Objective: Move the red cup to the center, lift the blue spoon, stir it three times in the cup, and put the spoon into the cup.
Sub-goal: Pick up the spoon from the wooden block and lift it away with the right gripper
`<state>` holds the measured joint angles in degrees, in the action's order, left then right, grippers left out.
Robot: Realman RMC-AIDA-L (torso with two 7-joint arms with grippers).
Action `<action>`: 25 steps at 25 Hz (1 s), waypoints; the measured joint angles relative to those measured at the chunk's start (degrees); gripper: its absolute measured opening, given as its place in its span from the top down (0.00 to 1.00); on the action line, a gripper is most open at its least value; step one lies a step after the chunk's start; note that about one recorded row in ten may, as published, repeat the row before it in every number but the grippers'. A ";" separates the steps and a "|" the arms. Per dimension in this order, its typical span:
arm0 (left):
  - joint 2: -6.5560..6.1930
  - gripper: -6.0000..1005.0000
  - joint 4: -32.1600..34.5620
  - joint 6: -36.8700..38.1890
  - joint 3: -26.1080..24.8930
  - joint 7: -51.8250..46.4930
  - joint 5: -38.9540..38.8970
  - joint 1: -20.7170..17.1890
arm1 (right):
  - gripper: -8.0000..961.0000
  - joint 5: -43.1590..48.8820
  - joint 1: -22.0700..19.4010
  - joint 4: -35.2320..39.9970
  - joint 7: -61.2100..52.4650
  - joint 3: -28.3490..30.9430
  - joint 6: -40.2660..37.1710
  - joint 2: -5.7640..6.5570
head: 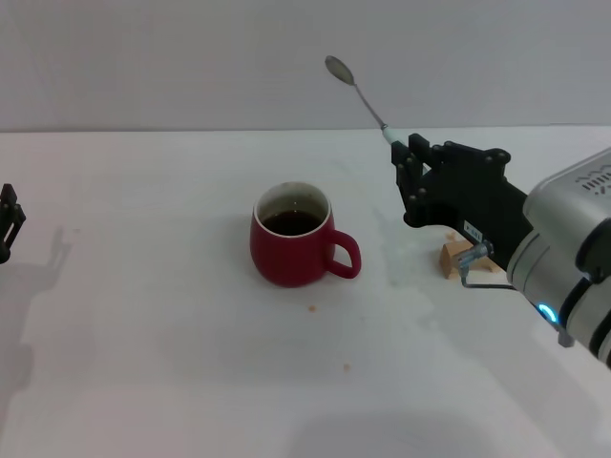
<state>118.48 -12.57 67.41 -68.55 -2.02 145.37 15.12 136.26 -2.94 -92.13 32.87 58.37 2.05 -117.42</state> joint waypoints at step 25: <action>0.05 0.16 0.00 0.01 0.00 0.00 0.17 0.09 | 0.86 1.47 0.61 -6.27 -0.01 5.31 13.09 -1.35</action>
<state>118.53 -12.57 67.41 -68.55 -2.02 145.54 15.21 137.73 -2.32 -98.40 32.87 63.68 15.14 -118.77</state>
